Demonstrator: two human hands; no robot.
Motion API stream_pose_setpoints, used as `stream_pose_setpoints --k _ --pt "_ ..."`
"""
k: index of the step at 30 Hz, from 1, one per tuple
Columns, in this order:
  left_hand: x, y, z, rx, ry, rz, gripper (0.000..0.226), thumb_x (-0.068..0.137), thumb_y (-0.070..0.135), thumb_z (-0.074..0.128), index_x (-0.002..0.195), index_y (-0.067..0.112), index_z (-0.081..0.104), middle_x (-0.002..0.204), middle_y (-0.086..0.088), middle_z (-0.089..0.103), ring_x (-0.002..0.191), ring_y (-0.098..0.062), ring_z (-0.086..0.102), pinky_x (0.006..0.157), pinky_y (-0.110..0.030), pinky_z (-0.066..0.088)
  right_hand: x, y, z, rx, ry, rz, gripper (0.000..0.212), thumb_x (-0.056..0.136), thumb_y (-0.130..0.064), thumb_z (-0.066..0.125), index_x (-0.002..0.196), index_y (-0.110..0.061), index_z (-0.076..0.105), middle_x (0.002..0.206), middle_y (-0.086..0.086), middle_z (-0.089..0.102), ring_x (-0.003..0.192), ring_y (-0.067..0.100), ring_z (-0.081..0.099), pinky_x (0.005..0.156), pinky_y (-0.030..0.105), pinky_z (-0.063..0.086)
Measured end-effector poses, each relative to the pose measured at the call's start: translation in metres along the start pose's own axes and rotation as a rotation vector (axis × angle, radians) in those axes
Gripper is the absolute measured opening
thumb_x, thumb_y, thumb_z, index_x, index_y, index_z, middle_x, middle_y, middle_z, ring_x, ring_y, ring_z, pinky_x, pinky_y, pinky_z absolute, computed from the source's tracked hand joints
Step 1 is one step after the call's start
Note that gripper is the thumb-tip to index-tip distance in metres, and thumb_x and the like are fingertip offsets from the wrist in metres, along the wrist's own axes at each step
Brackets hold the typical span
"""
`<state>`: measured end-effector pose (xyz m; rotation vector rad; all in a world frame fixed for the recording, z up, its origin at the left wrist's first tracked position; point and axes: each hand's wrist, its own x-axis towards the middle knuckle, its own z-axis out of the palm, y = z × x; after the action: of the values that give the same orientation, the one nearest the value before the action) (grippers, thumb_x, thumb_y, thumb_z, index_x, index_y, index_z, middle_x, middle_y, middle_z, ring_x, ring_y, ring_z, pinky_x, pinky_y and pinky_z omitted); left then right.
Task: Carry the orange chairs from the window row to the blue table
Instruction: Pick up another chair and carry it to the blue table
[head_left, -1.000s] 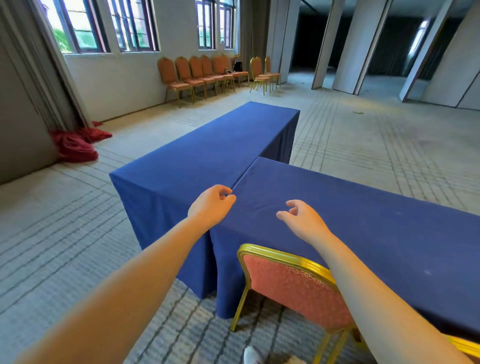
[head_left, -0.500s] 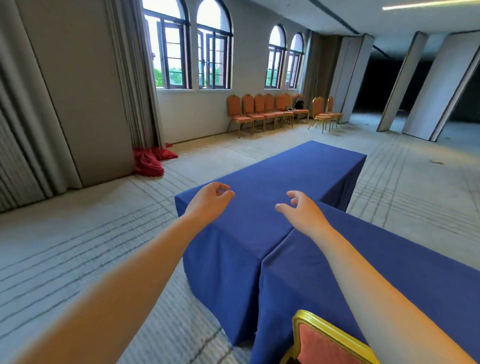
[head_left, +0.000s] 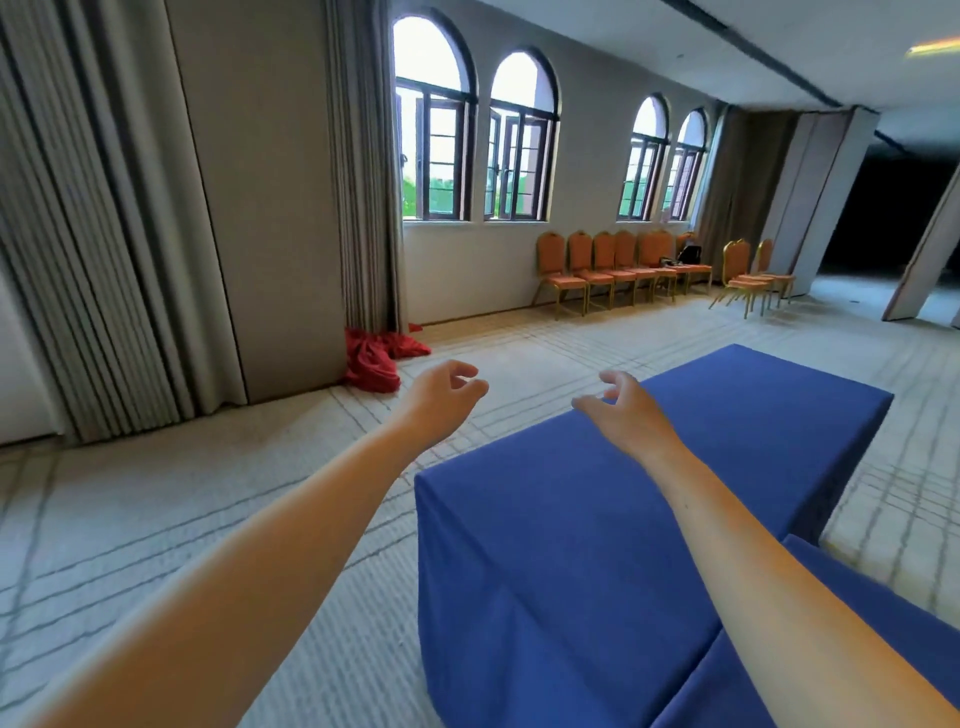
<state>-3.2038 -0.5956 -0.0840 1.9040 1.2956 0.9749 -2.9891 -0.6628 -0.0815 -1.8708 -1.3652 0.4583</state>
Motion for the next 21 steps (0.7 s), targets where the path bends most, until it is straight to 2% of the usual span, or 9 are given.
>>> stream_pose_setpoints --k 3,6,10,16,18,21 --pt "0.047 -0.031 -0.032 0.023 0.012 -0.033 0.039 0.093 0.035 0.055 0.128 0.018 0.055 0.107 0.003 0.062 0.093 -0.012 0.059 0.085 -0.030 0.049 0.052 -0.032 0.037 0.000 -0.023 -0.025 0.065 0.093 -0.039 0.060 0.149 -0.020 0.035 0.151 0.007 0.041 0.132 0.025 0.046 0.103 0.044 0.042" --pt "0.105 -0.078 -0.073 0.029 0.041 -0.039 0.041 0.091 0.037 0.057 0.126 0.017 0.057 0.114 0.001 0.066 0.100 -0.014 0.062 0.093 -0.035 0.049 0.108 -0.066 0.090 0.023 -0.053 -0.066 0.065 0.093 -0.038 0.060 0.149 -0.018 0.035 0.152 0.009 0.041 0.133 0.026 0.045 0.102 0.043 0.042" --pt "0.185 -0.138 -0.123 0.065 0.060 -0.019 0.035 0.092 0.034 0.057 0.123 0.018 0.058 0.111 0.001 0.064 0.100 -0.013 0.060 0.088 -0.029 0.046 0.179 -0.105 0.163 0.045 -0.049 -0.080 0.067 0.092 -0.037 0.061 0.150 -0.016 0.035 0.152 0.010 0.040 0.134 0.026 0.044 0.103 0.042 0.040" --pt "0.326 -0.209 -0.188 0.085 -0.053 0.014 0.039 0.093 0.036 0.057 0.127 0.017 0.055 0.111 0.002 0.063 0.095 -0.010 0.059 0.077 -0.023 0.044 0.281 -0.156 0.249 0.094 0.002 0.015 0.067 0.094 -0.038 0.060 0.151 -0.017 0.033 0.153 0.011 0.038 0.135 0.027 0.042 0.107 0.045 0.039" --pt "0.365 -0.224 -0.195 0.076 -0.072 0.035 0.040 0.092 0.036 0.057 0.128 0.018 0.055 0.112 0.001 0.063 0.098 -0.012 0.059 0.082 -0.025 0.045 0.305 -0.164 0.264 0.091 0.036 0.039 0.066 0.094 -0.039 0.059 0.151 -0.016 0.033 0.152 0.011 0.039 0.135 0.026 0.043 0.107 0.044 0.040" --pt "0.427 -0.250 -0.192 0.044 -0.131 0.046 0.039 0.090 0.040 0.058 0.125 0.022 0.056 0.111 0.002 0.064 0.099 -0.014 0.061 0.091 -0.037 0.050 0.350 -0.167 0.285 0.064 0.096 0.089 0.065 0.094 -0.041 0.059 0.150 -0.018 0.035 0.152 0.009 0.038 0.134 0.024 0.043 0.102 0.040 0.040"
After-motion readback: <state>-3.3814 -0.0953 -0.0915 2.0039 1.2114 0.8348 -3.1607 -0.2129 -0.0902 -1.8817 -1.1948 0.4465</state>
